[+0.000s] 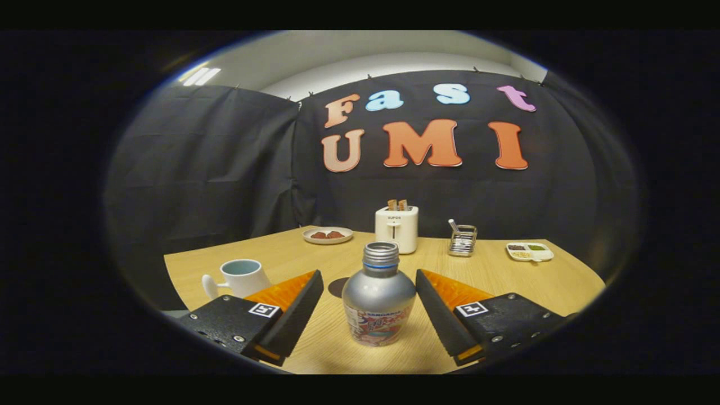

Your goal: Take the bottle from table, then pour the juice into the cup, finally place the bottle on the coaster

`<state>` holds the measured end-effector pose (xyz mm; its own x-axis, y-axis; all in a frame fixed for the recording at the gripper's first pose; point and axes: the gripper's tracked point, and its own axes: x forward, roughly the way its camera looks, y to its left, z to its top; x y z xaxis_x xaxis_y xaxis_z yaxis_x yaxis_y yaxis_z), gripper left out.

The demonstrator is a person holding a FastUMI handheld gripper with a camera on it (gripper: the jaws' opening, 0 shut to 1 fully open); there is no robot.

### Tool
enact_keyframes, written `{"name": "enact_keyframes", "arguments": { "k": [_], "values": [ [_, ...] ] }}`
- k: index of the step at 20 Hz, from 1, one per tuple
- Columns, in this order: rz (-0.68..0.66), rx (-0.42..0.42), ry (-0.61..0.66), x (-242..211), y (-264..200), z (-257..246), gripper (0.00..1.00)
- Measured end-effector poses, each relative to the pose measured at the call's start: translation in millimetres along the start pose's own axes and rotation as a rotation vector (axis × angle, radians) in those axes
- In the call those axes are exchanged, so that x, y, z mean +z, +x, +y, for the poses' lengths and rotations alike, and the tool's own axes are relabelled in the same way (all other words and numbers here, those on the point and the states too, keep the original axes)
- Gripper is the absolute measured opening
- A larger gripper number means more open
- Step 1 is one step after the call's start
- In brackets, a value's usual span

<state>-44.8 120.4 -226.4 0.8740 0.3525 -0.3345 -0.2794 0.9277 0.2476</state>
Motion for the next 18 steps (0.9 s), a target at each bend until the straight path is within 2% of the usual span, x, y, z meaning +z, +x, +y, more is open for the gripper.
{"name": "enact_keyframes", "arguments": {
  "k": [8, 12, 13, 18],
  "values": [
    [0.111, -0.026, 0.056, -48, 9, -8, 0.94],
    [0.167, -0.026, 0.055, -65, 10, -6, 0.85],
    [0.162, -0.028, 0.051, -63, 9, -6, 0.82],
    [0.144, -0.042, 0.023, -50, 10, -5, 0.79]
  ]
}}
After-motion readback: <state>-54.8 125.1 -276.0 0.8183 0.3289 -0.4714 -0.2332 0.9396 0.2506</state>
